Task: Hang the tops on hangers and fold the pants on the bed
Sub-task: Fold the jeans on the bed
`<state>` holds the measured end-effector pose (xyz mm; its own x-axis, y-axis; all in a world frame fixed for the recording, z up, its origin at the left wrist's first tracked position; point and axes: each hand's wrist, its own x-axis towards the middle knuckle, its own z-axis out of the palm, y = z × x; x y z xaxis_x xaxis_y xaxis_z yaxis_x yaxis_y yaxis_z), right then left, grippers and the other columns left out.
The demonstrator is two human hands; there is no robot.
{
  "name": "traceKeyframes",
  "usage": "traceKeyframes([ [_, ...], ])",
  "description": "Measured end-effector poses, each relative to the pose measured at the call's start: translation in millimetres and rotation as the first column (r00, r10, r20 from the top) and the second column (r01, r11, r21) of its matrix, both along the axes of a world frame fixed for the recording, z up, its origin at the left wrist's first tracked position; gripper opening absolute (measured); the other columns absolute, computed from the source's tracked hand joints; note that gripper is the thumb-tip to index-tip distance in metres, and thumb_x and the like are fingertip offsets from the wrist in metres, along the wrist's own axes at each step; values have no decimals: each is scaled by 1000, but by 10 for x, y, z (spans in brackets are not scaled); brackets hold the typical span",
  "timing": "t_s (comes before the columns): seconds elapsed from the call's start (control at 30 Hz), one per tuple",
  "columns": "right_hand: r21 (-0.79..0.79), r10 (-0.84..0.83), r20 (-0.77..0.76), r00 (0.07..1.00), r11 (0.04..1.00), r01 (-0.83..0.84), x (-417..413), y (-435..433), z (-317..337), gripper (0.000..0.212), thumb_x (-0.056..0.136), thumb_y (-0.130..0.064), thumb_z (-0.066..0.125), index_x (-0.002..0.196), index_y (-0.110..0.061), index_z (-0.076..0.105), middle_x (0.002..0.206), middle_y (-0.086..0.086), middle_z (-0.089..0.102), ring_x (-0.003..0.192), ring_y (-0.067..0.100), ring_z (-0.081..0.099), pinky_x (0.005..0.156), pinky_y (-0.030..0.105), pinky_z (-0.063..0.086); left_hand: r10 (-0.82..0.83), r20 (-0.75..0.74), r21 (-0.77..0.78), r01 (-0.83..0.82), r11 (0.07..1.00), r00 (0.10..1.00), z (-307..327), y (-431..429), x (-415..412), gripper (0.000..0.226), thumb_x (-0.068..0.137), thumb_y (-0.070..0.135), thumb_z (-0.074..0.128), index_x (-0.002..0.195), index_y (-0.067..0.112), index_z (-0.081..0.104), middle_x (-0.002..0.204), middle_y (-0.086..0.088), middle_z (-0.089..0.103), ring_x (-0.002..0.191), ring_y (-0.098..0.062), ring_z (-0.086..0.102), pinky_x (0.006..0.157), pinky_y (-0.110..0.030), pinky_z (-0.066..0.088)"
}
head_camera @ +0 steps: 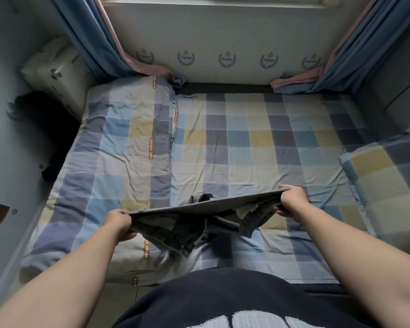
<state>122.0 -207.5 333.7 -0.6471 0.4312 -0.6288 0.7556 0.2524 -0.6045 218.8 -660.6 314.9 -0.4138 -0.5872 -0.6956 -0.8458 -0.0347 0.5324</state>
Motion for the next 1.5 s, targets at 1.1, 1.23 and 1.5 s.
traceKeyframes([
  [1.1, -249, -51, -536, 843, 963, -100, -855, -482, 1028, 11, 83, -7, 75, 94, -7, 75, 72, -5, 74, 63, 11, 69, 55, 21, 55, -64, -549, -284, -114, 952, 833, 969, -26, -1149, 27, 96, 27, 58, 108, 6, 70, 107, -16, 70, 106, -38, 63, 84, -36, 44],
  [1.23, -343, -122, -617, 778, 931, -126, -1324, -691, 1960, 11, 81, 3, 71, 84, -7, 71, 94, 20, 73, 83, 34, 69, 81, 49, 60, -98, -657, -350, -187, 918, 748, 1836, -71, -1661, 25, 97, 26, 56, 101, 4, 67, 108, -23, 69, 104, -40, 62, 82, -36, 40],
  [1.5, -178, -43, -803, 594, 969, -172, -1959, -748, 4072, 13, 79, -5, 77, 90, -4, 70, 94, 19, 74, 89, 36, 72, 80, 50, 61, -291, -760, -508, -251, 824, 582, 3954, -264, -2332, 20, 98, 26, 55, 93, 8, 64, 112, -24, 69, 106, -43, 61, 80, -35, 39],
])
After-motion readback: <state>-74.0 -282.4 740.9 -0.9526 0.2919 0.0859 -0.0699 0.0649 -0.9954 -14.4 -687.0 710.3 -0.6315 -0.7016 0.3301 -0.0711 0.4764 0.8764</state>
